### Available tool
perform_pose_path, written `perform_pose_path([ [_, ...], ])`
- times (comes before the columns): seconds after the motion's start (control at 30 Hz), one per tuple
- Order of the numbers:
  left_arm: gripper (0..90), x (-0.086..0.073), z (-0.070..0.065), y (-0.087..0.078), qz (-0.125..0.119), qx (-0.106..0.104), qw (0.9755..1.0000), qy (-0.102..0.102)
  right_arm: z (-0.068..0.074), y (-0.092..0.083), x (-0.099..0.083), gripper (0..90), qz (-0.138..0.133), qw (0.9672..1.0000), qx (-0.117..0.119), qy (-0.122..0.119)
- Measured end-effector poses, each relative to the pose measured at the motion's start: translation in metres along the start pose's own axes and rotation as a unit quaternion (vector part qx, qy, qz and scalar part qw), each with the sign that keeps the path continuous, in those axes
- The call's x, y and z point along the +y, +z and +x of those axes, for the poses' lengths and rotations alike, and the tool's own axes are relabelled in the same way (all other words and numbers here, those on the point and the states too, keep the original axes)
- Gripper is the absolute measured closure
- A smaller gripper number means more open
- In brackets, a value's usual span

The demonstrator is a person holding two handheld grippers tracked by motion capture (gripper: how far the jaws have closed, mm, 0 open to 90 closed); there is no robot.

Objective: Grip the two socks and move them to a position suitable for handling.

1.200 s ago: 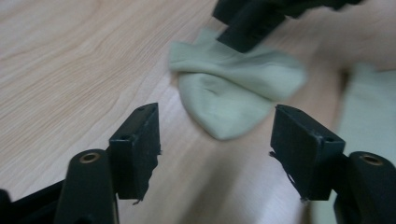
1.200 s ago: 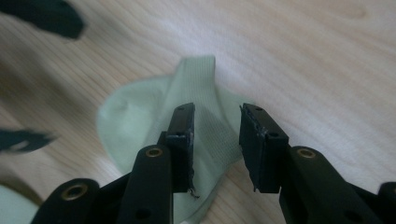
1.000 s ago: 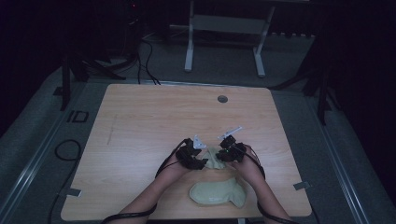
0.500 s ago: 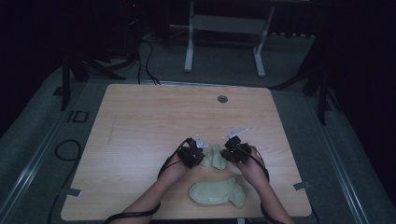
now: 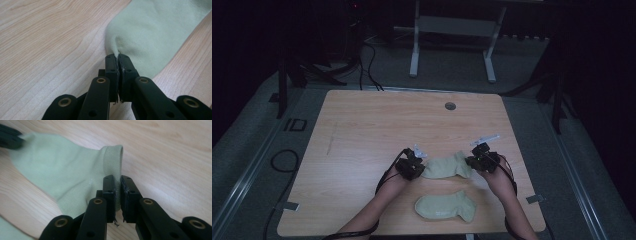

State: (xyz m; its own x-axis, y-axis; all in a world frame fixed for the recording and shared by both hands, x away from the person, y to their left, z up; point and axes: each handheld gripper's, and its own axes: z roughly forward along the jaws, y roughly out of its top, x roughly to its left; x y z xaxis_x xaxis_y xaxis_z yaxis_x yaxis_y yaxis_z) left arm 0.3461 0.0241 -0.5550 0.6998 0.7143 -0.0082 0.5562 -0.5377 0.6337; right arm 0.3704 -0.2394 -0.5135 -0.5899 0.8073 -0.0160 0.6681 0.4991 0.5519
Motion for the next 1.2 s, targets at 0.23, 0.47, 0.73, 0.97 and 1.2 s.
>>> perform_pose_path([
  [0.23, 86.5, 0.000, -0.001, -0.001, 0.005, -0.001, 1.0000, -0.001, -0.007, 0.015, -0.011, 76.9, 0.021, 0.9997, -0.005, 0.010],
  [0.47, 66.8, 0.001, -0.001, -0.009, -0.006, -0.011, 0.9999, -0.011, -0.003, 0.007, -0.007, 63.2, 0.006, 0.9999, -0.005, 0.012],
  [0.73, 72.3, 0.015, -0.020, -0.024, -0.029, -0.011, 0.9995, 0.008, 0.019, -0.006, 0.000, 72.8, -0.037, 0.9991, 0.015, -0.015],
  [0.97, 77.9, 0.012, -0.025, 0.005, 0.005, -0.008, 0.9998, 0.019, 0.027, 0.015, -0.009, 83.0, 0.001, 0.9994, 0.006, -0.033],
  [1.2, 77.9, 0.009, -0.014, 0.006, 0.001, 0.001, 0.9999, 0.014, 0.017, 0.024, -0.016, 81.3, 0.009, 0.9998, 0.009, -0.016],
])
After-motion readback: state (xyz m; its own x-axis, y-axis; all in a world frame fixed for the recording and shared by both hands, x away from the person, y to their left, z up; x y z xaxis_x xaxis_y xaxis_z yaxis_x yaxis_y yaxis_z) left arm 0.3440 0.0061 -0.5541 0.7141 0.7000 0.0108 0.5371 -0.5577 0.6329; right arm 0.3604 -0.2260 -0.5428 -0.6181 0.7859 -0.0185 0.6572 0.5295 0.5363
